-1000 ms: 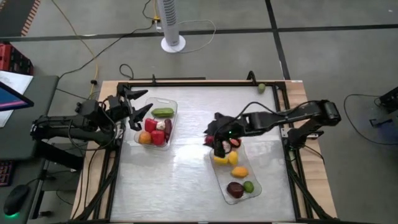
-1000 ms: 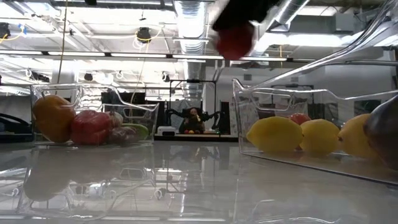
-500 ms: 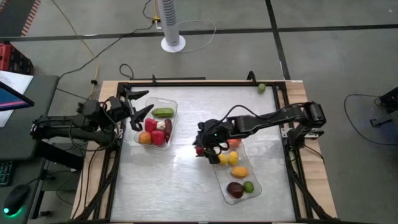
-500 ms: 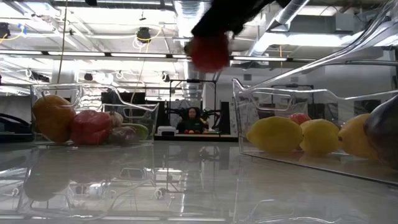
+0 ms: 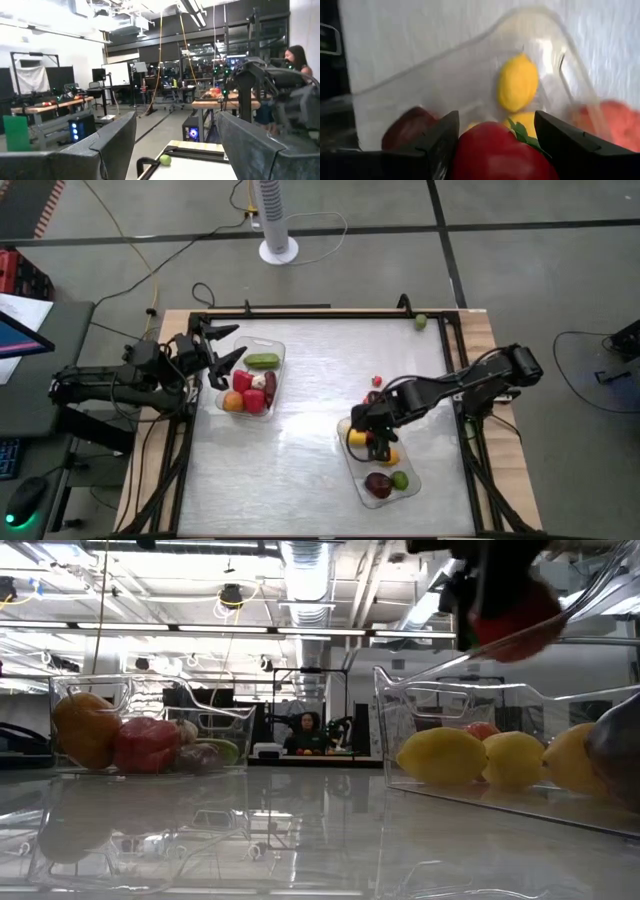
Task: Sort produce into baskets
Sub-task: Put the red tomato into the right transparent bin, then put the orange squash into the left transparent bin
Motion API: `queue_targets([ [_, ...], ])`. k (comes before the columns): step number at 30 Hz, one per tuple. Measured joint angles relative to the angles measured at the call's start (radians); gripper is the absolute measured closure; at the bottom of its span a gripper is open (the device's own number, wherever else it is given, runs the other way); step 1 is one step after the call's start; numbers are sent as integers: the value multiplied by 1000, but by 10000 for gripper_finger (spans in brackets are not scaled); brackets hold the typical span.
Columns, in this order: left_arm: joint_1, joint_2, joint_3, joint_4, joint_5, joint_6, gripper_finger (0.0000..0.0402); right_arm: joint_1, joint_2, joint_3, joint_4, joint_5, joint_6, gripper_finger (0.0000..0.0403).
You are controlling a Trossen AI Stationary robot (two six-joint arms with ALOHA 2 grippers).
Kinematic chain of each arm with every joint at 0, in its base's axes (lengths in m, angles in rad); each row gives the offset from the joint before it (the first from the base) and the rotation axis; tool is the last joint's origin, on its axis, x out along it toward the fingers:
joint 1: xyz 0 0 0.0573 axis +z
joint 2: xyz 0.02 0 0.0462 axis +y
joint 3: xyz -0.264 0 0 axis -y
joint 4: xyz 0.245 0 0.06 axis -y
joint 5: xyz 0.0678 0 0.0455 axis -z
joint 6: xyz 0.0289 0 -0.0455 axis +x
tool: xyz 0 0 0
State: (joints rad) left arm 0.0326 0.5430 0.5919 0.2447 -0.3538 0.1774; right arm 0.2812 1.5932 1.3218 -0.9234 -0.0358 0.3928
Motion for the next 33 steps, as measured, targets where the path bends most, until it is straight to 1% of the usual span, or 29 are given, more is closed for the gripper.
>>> queue_targets([
  [3, 0, 0, 0, 0, 5, -15, 136, 14, 0, -19, -2, 13, 40, 104],
  [8, 0, 0, 0, -19, 17, -47, 136, 19, 0, -26, 0, 41, 75, 55],
  [11, 0, 0, 0, -32, 17, -51, 136, 12, -1, -19, -45, 42, 78, 33],
  [15, 0, 0, 0, -34, 17, -51, 136, 4, -26, -10, -114, 112, 78, 24],
  [19, 0, 0, 0, -35, 18, -54, 136, -29, -71, -10, -124, 117, 106, 30],
  [22, 0, 0, 0, -33, 18, -55, 136, -91, -102, -9, -179, 115, 160, 34],
  [26, 0, 0, 0, -32, 18, -58, 136, -215, -100, -14, -290, 111, 191, 35],
  [28, 0, 0, 0, -32, 18, -58, 136, -284, -100, -28, -286, 84, 177, 35],
  [33, 0, 0, 0, -33, 18, -58, 136, -436, -99, -57, -203, -15, 105, 35],
])
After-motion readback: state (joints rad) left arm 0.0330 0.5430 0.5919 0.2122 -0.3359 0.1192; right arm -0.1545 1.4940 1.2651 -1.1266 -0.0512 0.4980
